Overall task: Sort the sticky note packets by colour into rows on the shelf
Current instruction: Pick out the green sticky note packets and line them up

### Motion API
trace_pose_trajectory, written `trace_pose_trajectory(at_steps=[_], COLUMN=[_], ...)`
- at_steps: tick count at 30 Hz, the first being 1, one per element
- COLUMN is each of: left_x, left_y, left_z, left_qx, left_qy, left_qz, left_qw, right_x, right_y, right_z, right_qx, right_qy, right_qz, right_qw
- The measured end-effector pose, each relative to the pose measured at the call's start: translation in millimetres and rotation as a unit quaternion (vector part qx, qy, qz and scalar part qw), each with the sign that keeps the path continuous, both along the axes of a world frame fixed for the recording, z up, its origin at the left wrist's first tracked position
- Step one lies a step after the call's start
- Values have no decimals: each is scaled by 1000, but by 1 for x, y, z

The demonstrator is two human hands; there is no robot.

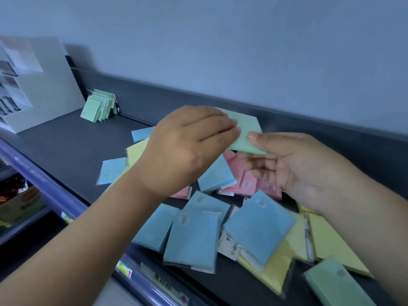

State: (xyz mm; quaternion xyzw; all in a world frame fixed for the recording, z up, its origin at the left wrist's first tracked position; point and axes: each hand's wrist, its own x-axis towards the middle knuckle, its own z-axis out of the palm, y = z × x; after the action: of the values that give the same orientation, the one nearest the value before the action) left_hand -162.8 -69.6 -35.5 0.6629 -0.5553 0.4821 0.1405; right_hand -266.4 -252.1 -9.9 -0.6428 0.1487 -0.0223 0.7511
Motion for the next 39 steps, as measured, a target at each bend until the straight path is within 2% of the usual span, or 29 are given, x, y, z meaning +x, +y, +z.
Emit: trace_pose_trajectory(at_steps=[3, 5, 6, 8, 9, 10, 13, 16, 19, 21, 25, 29, 33, 39], left_x=[-6, -18, -26, -40, -43, -43, -32, -15, 0, 10, 31, 52, 69, 94], left_y=[8, 13, 15, 17, 17, 19, 32, 58, 88, 109, 147, 168, 171, 163], left_z=[-8, -10, -10, -5, -1, 1, 8, 8, 7, 8, 9, 8, 6, 5], left_qx=[-20, -82, -123, -190, -210, -223, -295, -357, -356, -327, -286, -255, -240, -262], left_qy=[76, 209, 305, 498, 565, 600, 621, 648, 688, 707, 714, 723, 731, 725], left_qz=[33, 48, 34, -6, -19, -23, -40, -96, -148, -175, -204, -197, -203, -214], left_qw=[996, 973, 944, 846, 798, 768, 725, 667, 615, 602, 605, 611, 606, 599], right_x=[5, 6, 5, 3, 2, 2, 6, 13, 19, 24, 39, 56, 68, 97], right_y=[2, 4, 6, 16, 23, 30, 53, 76, 104, 126, 168, 195, 200, 188], right_z=[-5, -9, -10, -11, -11, -11, -8, -8, -7, -7, -11, -18, -17, -11], right_qx=[39, 2, -35, -91, -95, -78, 16, 7, 3, -19, -27, -61, -101, -146], right_qy=[-22, -53, -69, -98, -105, -104, -75, -83, -91, -77, -54, -55, -70, -71], right_qz=[-22, -61, -85, -115, -116, -110, -97, -72, -43, -42, -66, -135, -169, -153], right_qw=[999, 997, 993, 984, 983, 985, 992, 994, 995, 996, 996, 987, 978, 975])
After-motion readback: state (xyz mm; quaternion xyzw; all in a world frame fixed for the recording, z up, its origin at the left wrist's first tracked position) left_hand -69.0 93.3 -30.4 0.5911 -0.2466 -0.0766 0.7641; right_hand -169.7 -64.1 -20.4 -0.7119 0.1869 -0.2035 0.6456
